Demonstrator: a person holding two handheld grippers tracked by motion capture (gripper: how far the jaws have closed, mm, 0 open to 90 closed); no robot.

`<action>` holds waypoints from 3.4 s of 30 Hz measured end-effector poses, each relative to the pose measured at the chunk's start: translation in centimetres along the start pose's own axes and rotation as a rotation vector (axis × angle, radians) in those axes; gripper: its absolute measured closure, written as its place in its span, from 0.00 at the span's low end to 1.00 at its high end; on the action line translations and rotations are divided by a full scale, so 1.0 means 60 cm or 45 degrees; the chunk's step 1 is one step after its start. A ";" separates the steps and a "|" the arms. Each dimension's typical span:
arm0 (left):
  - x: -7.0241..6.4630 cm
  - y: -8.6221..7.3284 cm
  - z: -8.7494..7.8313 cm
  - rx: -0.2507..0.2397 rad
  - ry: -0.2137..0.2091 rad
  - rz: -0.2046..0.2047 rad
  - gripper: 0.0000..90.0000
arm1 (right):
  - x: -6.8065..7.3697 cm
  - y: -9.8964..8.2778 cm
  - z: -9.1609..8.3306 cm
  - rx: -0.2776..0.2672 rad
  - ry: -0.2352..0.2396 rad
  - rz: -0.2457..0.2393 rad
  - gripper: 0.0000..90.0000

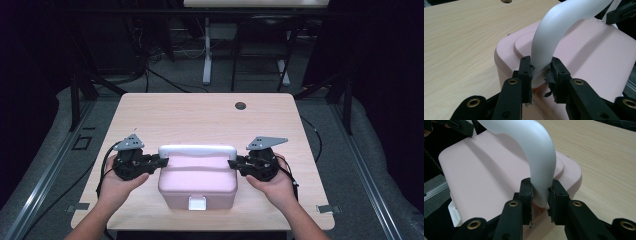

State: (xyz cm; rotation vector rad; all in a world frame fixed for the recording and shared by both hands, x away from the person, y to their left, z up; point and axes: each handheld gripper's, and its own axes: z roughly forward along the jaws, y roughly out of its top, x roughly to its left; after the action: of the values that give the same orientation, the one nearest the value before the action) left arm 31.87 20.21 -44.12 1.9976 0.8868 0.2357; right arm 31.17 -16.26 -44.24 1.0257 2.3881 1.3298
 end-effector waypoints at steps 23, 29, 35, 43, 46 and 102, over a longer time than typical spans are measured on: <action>-0.007 0.012 -0.016 0.016 -0.009 0.020 0.82 | 0.008 0.009 -0.012 -0.005 0.010 0.003 0.82; -0.007 0.017 -0.019 0.006 -0.009 0.018 0.82 | 0.008 0.013 -0.015 -0.017 0.016 0.008 0.82; -0.005 0.022 -0.023 -0.004 -0.011 0.003 0.82 | 0.007 0.019 -0.018 -0.029 0.018 0.016 0.82; -0.002 0.031 -0.026 -0.029 -0.009 -0.008 0.82 | 0.005 0.031 -0.022 -0.045 0.017 0.030 0.82; 0.000 0.032 -0.026 -0.031 -0.014 -0.015 0.82 | 0.005 0.033 -0.023 -0.041 0.018 0.038 0.82; 0.008 -0.021 -0.095 -0.044 0.005 -0.026 1.00 | -0.006 0.045 -0.028 -0.056 0.054 0.103 0.83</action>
State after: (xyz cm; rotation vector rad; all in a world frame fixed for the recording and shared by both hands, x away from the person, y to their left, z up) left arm 28.85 24.75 -41.99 1.9555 0.8996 0.2418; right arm 31.85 -16.64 -41.11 1.1034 2.3592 1.4391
